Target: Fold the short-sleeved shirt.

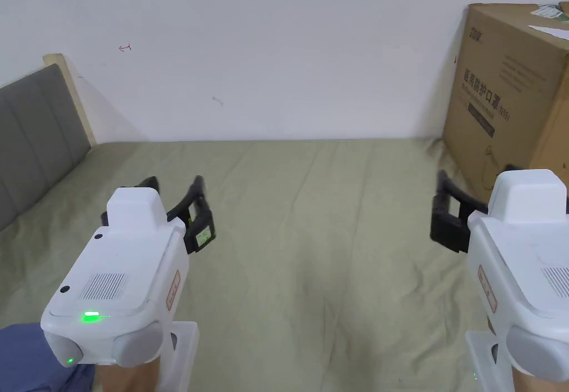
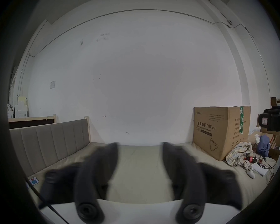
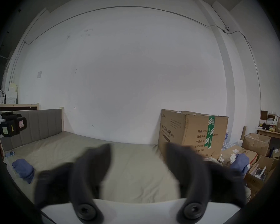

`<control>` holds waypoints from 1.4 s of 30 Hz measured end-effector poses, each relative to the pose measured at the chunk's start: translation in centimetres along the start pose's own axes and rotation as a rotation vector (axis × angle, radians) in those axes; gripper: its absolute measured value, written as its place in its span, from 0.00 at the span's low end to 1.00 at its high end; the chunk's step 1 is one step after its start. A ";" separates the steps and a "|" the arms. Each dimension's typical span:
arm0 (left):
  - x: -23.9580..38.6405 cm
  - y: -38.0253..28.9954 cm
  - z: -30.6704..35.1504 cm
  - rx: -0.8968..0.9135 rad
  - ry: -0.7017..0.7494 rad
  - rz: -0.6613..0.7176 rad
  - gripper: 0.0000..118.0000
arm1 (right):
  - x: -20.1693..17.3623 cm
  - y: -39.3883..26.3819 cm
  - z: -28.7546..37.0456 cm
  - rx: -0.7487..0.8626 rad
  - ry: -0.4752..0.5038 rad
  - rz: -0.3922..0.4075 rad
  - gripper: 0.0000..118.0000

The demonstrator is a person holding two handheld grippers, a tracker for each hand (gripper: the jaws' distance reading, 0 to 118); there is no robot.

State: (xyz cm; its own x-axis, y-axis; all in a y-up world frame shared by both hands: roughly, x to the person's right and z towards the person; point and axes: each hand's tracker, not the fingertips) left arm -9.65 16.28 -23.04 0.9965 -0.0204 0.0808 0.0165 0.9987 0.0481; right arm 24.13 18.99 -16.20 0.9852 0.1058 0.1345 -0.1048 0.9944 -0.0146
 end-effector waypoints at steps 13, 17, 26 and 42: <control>0.6 -0.3 -0.2 0.004 0.002 -0.021 1.00 | 0.4 -0.3 0.2 0.019 -0.034 -0.028 1.00; 0.7 -0.3 -0.3 0.005 0.002 -0.025 1.00 | 0.3 -0.3 0.2 0.019 -0.035 -0.022 1.00; 0.7 -0.3 -0.4 0.005 0.000 -0.029 1.00 | 0.0 -0.3 0.1 0.020 -0.034 -0.017 1.00; 0.7 -0.2 -0.2 0.012 0.000 -0.039 1.00 | -0.4 0.2 0.3 0.028 -0.040 -0.008 1.00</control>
State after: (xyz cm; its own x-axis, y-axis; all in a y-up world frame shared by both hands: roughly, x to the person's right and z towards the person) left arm -8.97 16.09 -23.14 0.9952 -0.0589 0.0786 0.0540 0.9965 0.0631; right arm 23.71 19.10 -15.96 0.9799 0.0973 0.1744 -0.1013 0.9947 0.0145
